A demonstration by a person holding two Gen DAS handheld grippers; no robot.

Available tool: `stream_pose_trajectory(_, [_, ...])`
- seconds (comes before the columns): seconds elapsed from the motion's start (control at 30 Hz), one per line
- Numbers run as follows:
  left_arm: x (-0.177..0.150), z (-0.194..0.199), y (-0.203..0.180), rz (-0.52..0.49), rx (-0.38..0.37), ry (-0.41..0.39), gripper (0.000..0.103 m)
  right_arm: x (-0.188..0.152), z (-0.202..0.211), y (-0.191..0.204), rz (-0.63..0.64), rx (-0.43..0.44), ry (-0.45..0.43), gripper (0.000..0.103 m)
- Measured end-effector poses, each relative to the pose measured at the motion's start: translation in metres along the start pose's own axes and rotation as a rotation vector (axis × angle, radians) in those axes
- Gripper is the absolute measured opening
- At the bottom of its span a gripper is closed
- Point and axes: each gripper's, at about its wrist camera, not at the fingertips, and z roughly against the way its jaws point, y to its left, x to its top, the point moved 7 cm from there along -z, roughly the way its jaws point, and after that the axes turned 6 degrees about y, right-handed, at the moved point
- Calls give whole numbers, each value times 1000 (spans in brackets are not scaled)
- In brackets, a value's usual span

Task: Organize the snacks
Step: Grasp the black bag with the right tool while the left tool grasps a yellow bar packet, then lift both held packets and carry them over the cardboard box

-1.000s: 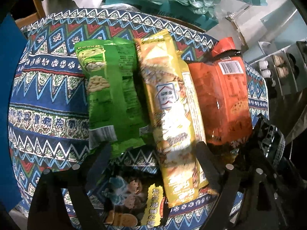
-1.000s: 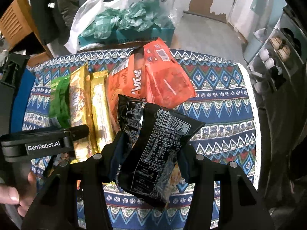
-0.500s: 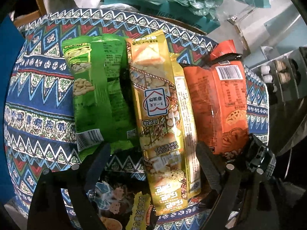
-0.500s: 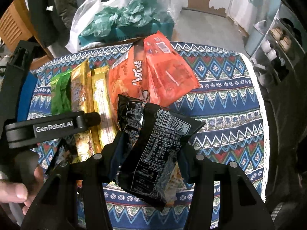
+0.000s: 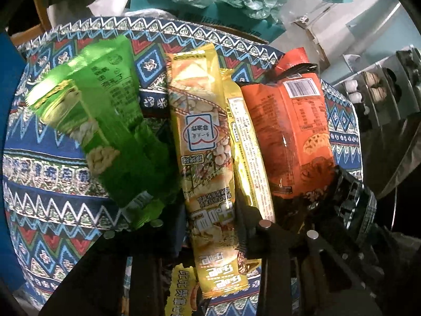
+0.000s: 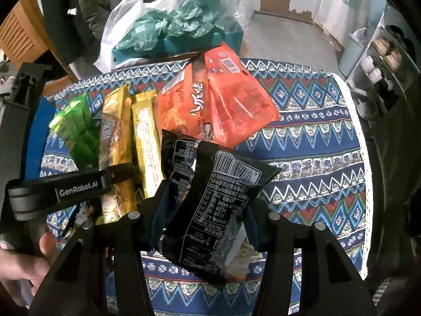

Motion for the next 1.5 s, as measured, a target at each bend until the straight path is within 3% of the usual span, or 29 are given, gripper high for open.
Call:
stream_pose_trajectory(0.27, [-9,34,-4,-108,21,-84,31,1,11,10,13,5,-22,51])
stream_pose_trajectory(0.4, [-14,52,5,-122,11,-106,31,3,21,17,17,14,-43,51])
stream_pose_trajectory(0.73, [-27,94,23,-163,68,-211,31,4,37,37,45,34,-75,51])
stream_pose_trajectory(1.5, [-52,194,94,-124,116,-373,31,19,83,137,192,112,-152,51])
